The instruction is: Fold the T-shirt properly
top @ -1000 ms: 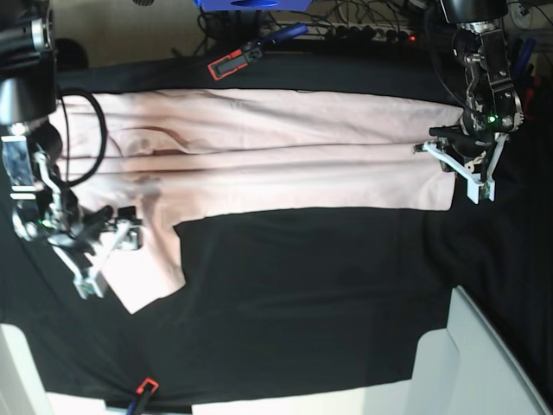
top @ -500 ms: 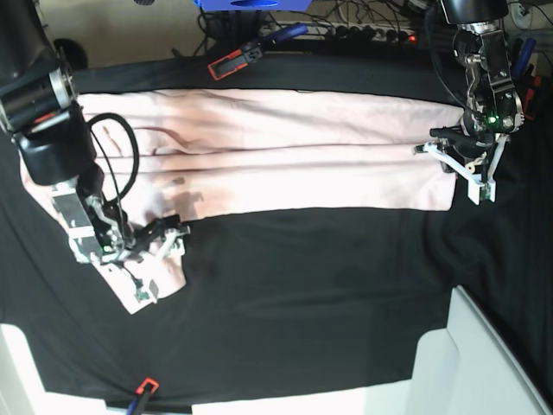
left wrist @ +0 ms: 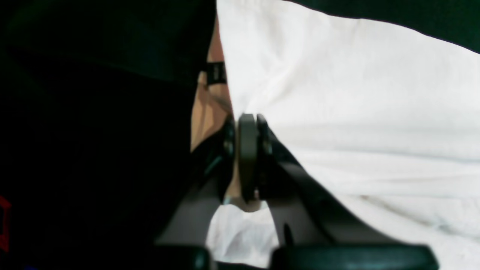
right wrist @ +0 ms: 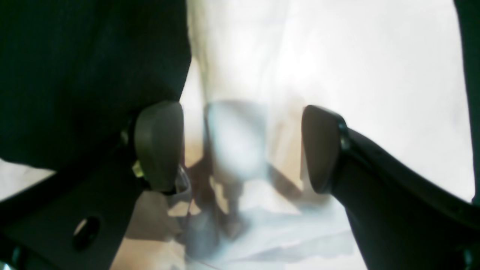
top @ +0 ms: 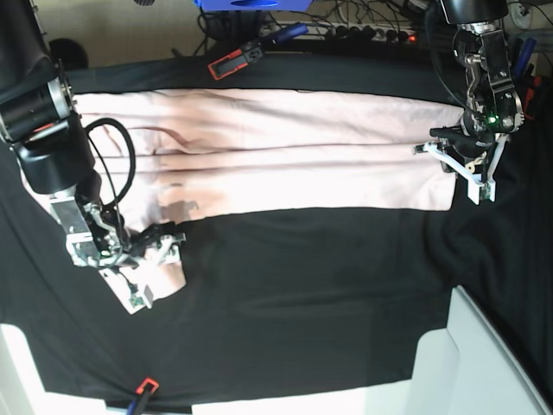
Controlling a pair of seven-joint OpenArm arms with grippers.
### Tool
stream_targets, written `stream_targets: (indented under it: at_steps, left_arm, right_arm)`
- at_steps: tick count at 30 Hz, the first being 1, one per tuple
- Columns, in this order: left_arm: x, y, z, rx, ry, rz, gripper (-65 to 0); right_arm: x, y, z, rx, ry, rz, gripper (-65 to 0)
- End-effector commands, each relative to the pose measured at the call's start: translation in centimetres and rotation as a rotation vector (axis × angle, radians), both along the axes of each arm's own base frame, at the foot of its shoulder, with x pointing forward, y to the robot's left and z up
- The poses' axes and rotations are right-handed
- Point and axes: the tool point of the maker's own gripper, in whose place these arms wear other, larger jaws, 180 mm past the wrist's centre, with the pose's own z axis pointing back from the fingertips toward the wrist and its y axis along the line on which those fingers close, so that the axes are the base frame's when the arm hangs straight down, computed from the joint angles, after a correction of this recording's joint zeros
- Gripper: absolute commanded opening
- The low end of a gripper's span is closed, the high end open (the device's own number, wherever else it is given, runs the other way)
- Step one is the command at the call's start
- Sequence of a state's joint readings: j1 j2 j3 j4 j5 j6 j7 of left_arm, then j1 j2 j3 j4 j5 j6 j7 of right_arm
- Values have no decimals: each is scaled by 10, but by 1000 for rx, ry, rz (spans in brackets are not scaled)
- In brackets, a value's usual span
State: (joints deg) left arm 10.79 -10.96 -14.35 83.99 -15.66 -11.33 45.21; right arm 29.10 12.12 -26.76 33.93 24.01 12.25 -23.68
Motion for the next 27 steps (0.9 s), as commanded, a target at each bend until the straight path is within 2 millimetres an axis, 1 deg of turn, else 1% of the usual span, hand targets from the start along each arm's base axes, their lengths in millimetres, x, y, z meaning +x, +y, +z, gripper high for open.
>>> stream_targets:
  at_steps: [1,6,7,8,11,14,15,17,18,20,21,25,26,27]
  left_arm:
    - [9,7,11,20,-39,1,-650]
    - [9,7,11,20,-39,1,-650]
    - [9,7,10,20,-38,2,-650]
    - [9,7,10,20,-38,2,-650]
    - [9,7,10,20,-38,2,-650]
    - [9,7,10,18,-38,2,-650]
    - [9,7,10,18,-38,2,-650]
    - [9,7,10,18,-38,2,-650]
    - [9,7,10,18,-38,2,-650]
    - [10,6,11,19,-40,1,-650]
    - [10,6,12,20,-43,0,-650]
    - [11,6,13,21,-43,-1,-650]
    - [11,6,13,21,-43,-1,-632]
    - [10,6,12,21,-41,-1,-600]
  right_arm:
    - [27,1,24,16,-83,-5,-196]
    - [30,2,27,22,-98,-9,-199]
    - [31,2,28,23,-100,-11,-210]
    - [32,2,29,24,-101,-11,-239]
    - [33,2,30,27,-103,-14,-367]
    - [31,0,27,24,-93,-19,-463]
    - [29,-2,23,21,-83,-24,-506]
    - [25,-1,18,22,-68,-28,-641]
    - [25,2,18,25,-65,-26,-650]
    - [25,3,18,26,-65,-26,-640]
    - [24,4,17,28,-64,-25,-650]
    - [24,6,17,30,-64,-23,-650]
    - [24,6,17,30,-64,-23,-650]
    - [24,6,17,30,-64,-23,-650]
